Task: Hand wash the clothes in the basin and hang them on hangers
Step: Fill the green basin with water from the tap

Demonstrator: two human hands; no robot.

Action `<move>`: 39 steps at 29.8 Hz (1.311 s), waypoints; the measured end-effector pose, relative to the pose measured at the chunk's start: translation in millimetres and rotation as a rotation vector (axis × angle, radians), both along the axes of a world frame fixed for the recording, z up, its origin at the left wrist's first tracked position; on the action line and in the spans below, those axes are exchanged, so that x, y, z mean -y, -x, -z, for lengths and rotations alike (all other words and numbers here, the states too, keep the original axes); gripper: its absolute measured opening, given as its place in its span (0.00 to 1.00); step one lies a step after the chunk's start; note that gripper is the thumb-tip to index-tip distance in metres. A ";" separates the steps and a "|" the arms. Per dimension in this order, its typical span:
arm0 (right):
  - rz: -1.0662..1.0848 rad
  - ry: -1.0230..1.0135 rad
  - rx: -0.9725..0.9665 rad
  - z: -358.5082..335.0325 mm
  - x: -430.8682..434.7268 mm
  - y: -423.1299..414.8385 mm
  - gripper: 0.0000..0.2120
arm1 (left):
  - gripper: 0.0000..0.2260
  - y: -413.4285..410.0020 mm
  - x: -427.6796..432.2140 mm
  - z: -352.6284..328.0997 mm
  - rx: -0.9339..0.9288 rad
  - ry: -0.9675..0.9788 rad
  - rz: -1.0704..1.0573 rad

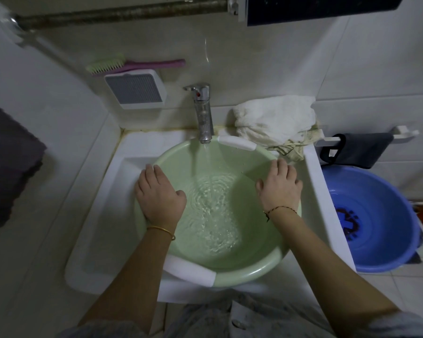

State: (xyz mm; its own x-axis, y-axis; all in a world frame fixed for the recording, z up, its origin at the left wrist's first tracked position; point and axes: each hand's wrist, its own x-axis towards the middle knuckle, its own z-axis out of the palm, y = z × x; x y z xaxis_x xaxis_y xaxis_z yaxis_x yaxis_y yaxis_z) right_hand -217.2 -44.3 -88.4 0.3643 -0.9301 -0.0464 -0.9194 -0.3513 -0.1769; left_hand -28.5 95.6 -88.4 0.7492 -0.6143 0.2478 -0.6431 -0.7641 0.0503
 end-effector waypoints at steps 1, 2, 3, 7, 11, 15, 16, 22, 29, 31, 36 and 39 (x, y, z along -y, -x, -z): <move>0.002 0.000 0.002 0.1 0.0 -0.1 0.31 | 0.35 0.0 0.2 0.0 -0.004 -0.002 -0.001; 0.004 0.001 0.002 0.2 0.0 0.0 0.31 | 0.35 -0.1 0.4 0.1 -0.006 -0.005 -0.002; 0.004 0.003 -0.001 0.3 -0.1 0.2 0.31 | 0.35 -0.1 0.4 0.1 -0.005 -0.006 -0.003; 0.000 0.003 -0.001 0.8 -0.3 0.3 0.31 | 0.35 0.0 0.2 -0.3 -0.001 0.013 0.002; -0.002 0.004 -0.008 1.1 0.4 0.3 0.31 | 0.35 0.2 0.7 -0.1 0.004 0.016 0.006; -0.001 0.003 -0.004 0.8 0.2 0.6 0.31 | 0.35 0.3 1.0 -0.6 -0.010 0.014 0.004; -0.001 0.004 -0.004 0.9 0.0 0.4 0.31 | 0.35 0.4 0.7 -0.6 -0.012 0.013 0.002; -0.005 0.010 -0.015 1.1 0.4 0.3 0.31 | 0.35 0.9 0.0 -1.3 0.003 0.015 0.009; -0.003 0.007 -0.014 1.3 0.4 -0.4 0.31 | 0.35 -0.4 0.2 -0.2 -0.002 0.015 0.009; -0.004 0.010 -0.014 1.2 0.4 -0.4 0.31 | 0.35 -0.7 0.3 0.4 0.002 0.017 0.008; -0.003 0.011 -0.011 1.5 0.5 -0.5 0.31 | 0.35 -0.9 0.6 1.1 0.002 0.021 0.004; -0.002 0.012 -0.017 1.3 0.6 -0.7 0.32 | 0.35 -1.5 0.4 1.8 0.006 0.021 0.004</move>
State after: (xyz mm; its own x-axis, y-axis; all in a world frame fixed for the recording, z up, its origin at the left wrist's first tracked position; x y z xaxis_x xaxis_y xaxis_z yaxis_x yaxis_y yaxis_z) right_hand -216.5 -44.9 -89.7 0.3656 -0.9299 -0.0414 -0.9215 -0.3553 -0.1569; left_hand -27.1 95.2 -90.2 0.7453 -0.6119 0.2649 -0.6464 -0.7605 0.0620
